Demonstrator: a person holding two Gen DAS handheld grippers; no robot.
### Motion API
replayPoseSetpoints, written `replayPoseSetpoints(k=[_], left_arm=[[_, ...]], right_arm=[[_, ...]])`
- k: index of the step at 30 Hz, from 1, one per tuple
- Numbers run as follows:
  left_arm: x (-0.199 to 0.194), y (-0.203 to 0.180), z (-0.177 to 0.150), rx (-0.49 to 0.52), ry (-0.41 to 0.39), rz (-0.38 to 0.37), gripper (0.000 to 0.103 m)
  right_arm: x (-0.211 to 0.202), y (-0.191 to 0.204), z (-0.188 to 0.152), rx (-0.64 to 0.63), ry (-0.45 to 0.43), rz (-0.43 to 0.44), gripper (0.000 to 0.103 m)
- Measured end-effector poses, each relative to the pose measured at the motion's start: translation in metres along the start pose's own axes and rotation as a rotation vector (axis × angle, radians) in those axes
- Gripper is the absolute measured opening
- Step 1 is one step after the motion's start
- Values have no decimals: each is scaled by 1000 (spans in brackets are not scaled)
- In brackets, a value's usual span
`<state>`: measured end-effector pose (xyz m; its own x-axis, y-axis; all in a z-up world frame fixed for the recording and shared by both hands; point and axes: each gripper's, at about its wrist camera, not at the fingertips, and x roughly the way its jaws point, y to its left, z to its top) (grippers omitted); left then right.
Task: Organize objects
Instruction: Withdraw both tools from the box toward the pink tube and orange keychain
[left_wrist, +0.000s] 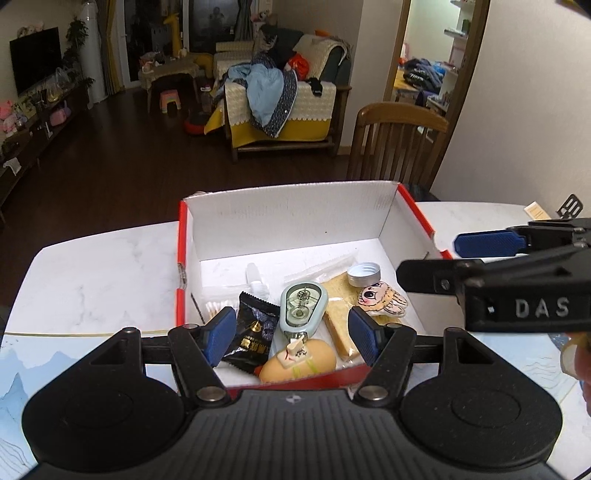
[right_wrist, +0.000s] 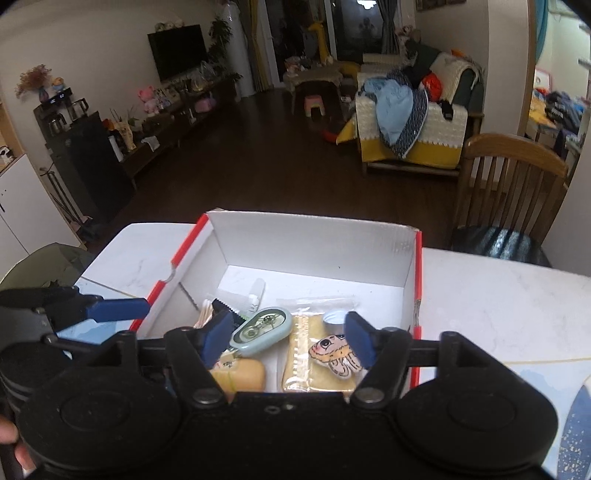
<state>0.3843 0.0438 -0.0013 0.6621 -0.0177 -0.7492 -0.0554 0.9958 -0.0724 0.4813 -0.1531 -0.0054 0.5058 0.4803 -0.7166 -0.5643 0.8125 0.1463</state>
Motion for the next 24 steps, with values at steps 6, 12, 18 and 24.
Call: replayPoseSetpoints(k=[6,12,18,24], left_arm=[[-26,1,-11,4,-31,-6,66],[-50,2,-23,-4,-55,-21,66],[-70,0,-40,-1,-70,-37,74],[-88,-1,-61,26,-97,-8,81]], right_arm=[[-27,9,-12,0,-40,15,77],[-53,20,-29,-21,-67,43,83],[-71,27,-48,-35,-85,65,88],[-87,33,-68,-57,-107,68,97]])
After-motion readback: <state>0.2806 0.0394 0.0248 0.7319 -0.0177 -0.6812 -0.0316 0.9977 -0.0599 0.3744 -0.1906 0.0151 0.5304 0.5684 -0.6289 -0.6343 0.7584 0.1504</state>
